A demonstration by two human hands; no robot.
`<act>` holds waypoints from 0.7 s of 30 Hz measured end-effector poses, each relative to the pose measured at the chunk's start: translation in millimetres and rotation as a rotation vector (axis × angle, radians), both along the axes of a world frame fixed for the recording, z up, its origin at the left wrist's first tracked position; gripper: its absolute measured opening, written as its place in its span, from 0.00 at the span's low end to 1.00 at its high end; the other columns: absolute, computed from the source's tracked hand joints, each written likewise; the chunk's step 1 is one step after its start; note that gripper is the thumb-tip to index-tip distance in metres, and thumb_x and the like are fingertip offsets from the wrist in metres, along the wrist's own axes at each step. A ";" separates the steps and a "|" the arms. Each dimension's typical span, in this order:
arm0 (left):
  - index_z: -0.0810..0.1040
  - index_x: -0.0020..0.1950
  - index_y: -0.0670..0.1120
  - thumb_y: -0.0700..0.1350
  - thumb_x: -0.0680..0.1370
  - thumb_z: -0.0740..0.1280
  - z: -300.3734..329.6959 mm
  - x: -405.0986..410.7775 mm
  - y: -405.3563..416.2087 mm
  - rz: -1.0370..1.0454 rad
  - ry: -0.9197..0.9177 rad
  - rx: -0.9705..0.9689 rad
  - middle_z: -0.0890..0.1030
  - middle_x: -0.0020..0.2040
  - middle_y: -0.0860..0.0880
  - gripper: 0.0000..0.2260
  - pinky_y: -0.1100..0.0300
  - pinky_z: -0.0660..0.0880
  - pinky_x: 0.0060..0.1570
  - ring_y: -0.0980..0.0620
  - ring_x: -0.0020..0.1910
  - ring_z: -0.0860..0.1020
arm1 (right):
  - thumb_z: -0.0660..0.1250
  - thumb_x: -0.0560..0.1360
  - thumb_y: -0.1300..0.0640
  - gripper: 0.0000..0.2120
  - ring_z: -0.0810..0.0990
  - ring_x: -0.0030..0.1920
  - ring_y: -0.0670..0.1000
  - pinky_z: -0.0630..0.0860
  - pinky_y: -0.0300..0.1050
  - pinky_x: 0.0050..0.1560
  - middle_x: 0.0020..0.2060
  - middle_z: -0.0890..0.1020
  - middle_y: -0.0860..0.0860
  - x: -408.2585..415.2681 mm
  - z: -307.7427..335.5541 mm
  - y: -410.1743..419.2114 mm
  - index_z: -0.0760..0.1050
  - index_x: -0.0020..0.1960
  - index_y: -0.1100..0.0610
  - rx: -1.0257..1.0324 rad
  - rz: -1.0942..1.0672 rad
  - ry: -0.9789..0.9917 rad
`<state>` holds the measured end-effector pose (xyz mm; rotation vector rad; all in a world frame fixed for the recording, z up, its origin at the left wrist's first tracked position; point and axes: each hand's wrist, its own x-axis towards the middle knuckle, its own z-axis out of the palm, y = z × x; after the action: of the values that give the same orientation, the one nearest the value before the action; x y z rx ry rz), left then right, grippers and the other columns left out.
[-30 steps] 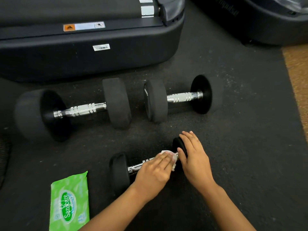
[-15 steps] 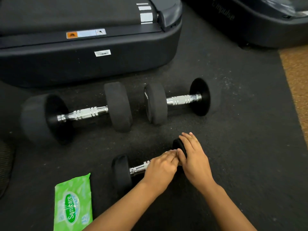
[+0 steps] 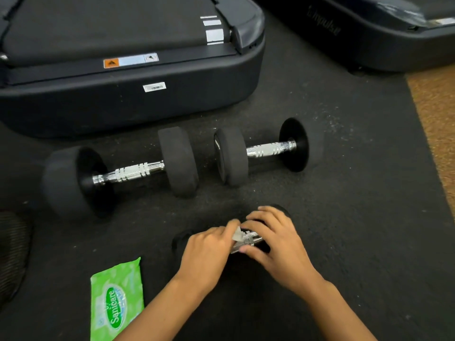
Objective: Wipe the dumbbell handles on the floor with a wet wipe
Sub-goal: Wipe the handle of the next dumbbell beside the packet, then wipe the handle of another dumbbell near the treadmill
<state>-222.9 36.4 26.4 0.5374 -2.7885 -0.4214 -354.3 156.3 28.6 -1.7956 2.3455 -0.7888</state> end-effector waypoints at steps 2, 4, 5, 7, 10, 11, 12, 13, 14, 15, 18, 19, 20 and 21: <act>0.74 0.54 0.46 0.43 0.59 0.80 10.1 4.1 -1.0 0.006 0.039 -0.012 0.80 0.32 0.51 0.27 0.64 0.72 0.20 0.55 0.26 0.78 | 0.63 0.72 0.44 0.16 0.67 0.62 0.46 0.65 0.42 0.59 0.54 0.75 0.45 11.3 3.6 -7.7 0.75 0.56 0.50 -0.006 0.015 0.031; 0.73 0.54 0.45 0.43 0.56 0.81 18.9 9.0 -2.2 0.006 0.057 -0.035 0.79 0.30 0.52 0.30 0.66 0.70 0.20 0.56 0.25 0.77 | 0.68 0.71 0.51 0.11 0.68 0.56 0.45 0.68 0.40 0.52 0.51 0.76 0.45 18.4 5.0 -14.7 0.76 0.53 0.51 -0.022 -0.001 0.017; 0.73 0.55 0.45 0.43 0.56 0.82 22.0 11.7 -3.5 0.007 0.057 -0.042 0.79 0.30 0.51 0.31 0.66 0.69 0.21 0.57 0.25 0.77 | 0.70 0.71 0.55 0.10 0.68 0.54 0.44 0.68 0.40 0.50 0.50 0.76 0.45 20.6 6.3 -18.3 0.77 0.52 0.52 -0.031 -0.003 -0.002; 0.73 0.56 0.45 0.43 0.58 0.81 27.1 16.6 -6.7 0.008 0.051 -0.029 0.80 0.33 0.51 0.30 0.66 0.70 0.24 0.56 0.28 0.79 | 0.70 0.71 0.59 0.08 0.69 0.52 0.44 0.69 0.39 0.49 0.48 0.76 0.46 23.8 10.2 -25.1 0.77 0.50 0.53 -0.050 0.023 -0.043; 0.71 0.61 0.47 0.45 0.66 0.76 33.3 19.1 -15.9 0.029 0.070 0.065 0.81 0.47 0.49 0.27 0.64 0.75 0.38 0.52 0.43 0.81 | 0.68 0.72 0.61 0.06 0.72 0.51 0.45 0.70 0.38 0.51 0.48 0.76 0.47 26.0 18.4 -32.9 0.75 0.48 0.55 -0.099 0.059 -0.160; 0.71 0.63 0.47 0.48 0.69 0.73 35.7 17.9 -20.8 0.046 0.094 0.091 0.80 0.53 0.49 0.24 0.62 0.73 0.47 0.51 0.50 0.79 | 0.67 0.73 0.61 0.05 0.73 0.51 0.46 0.70 0.38 0.50 0.48 0.76 0.47 25.3 22.0 -35.5 0.73 0.47 0.55 -0.114 0.053 -0.209; 0.71 0.65 0.47 0.52 0.71 0.69 39.3 15.5 -26.1 0.055 0.114 0.089 0.78 0.59 0.49 0.24 0.60 0.70 0.56 0.50 0.57 0.76 | 0.66 0.73 0.60 0.05 0.74 0.50 0.47 0.71 0.39 0.50 0.48 0.76 0.48 23.7 25.7 -38.3 0.72 0.48 0.54 -0.131 0.033 -0.247; 0.70 0.66 0.46 0.55 0.72 0.66 43.4 11.6 -32.3 0.051 0.124 0.057 0.75 0.63 0.49 0.25 0.57 0.67 0.62 0.50 0.62 0.73 | 0.65 0.73 0.60 0.06 0.74 0.49 0.47 0.71 0.39 0.49 0.49 0.77 0.49 20.0 28.6 -42.1 0.72 0.50 0.54 -0.153 0.000 -0.277; 0.69 0.68 0.46 0.55 0.71 0.66 47.8 6.2 -39.1 0.037 0.127 0.017 0.72 0.67 0.49 0.27 0.54 0.64 0.67 0.49 0.65 0.70 | 0.64 0.73 0.60 0.08 0.75 0.49 0.47 0.71 0.39 0.49 0.49 0.78 0.49 15.4 31.7 -46.3 0.72 0.52 0.56 -0.175 -0.047 -0.311; 0.68 0.69 0.46 0.55 0.71 0.68 53.4 0.0 -45.2 0.024 0.115 -0.012 0.70 0.69 0.49 0.29 0.51 0.61 0.69 0.49 0.68 0.67 | 0.64 0.74 0.62 0.08 0.76 0.48 0.47 0.71 0.38 0.48 0.50 0.78 0.50 9.5 34.9 -50.7 0.73 0.53 0.57 -0.194 -0.108 -0.357; 0.63 0.72 0.47 0.55 0.70 0.71 72.7 -23.0 -56.2 0.005 0.063 -0.066 0.63 0.73 0.49 0.34 0.51 0.53 0.71 0.49 0.72 0.60 | 0.61 0.76 0.64 0.06 0.78 0.45 0.47 0.73 0.39 0.45 0.50 0.80 0.51 -9.6 46.0 -61.9 0.68 0.48 0.55 -0.245 -0.295 -0.454; 0.62 0.73 0.47 0.56 0.71 0.70 78.9 -32.1 -58.1 0.007 0.057 -0.075 0.62 0.74 0.50 0.34 0.51 0.52 0.72 0.49 0.73 0.58 | 0.60 0.76 0.64 0.07 0.78 0.42 0.48 0.73 0.41 0.42 0.47 0.80 0.50 -17.3 49.1 -65.5 0.66 0.47 0.54 -0.253 -0.354 -0.458; 0.61 0.73 0.47 0.56 0.71 0.70 83.9 -42.1 -60.1 0.006 0.054 -0.076 0.61 0.74 0.50 0.34 0.52 0.51 0.72 0.50 0.73 0.57 | 0.59 0.77 0.65 0.07 0.77 0.38 0.49 0.73 0.44 0.39 0.42 0.79 0.50 -26.4 52.7 -69.7 0.65 0.47 0.54 -0.256 -0.408 -0.450; 0.60 0.74 0.48 0.56 0.72 0.69 88.1 -52.1 -62.4 0.009 0.047 -0.068 0.60 0.75 0.50 0.35 0.53 0.49 0.72 0.50 0.74 0.56 | 0.58 0.77 0.65 0.06 0.76 0.35 0.49 0.72 0.47 0.37 0.38 0.78 0.49 -36.8 56.1 -74.2 0.66 0.49 0.55 -0.253 -0.443 -0.433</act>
<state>-275.0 -26.0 114.5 0.5178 -2.7434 -0.3319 -391.1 82.1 84.6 -1.0158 2.4335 -1.4181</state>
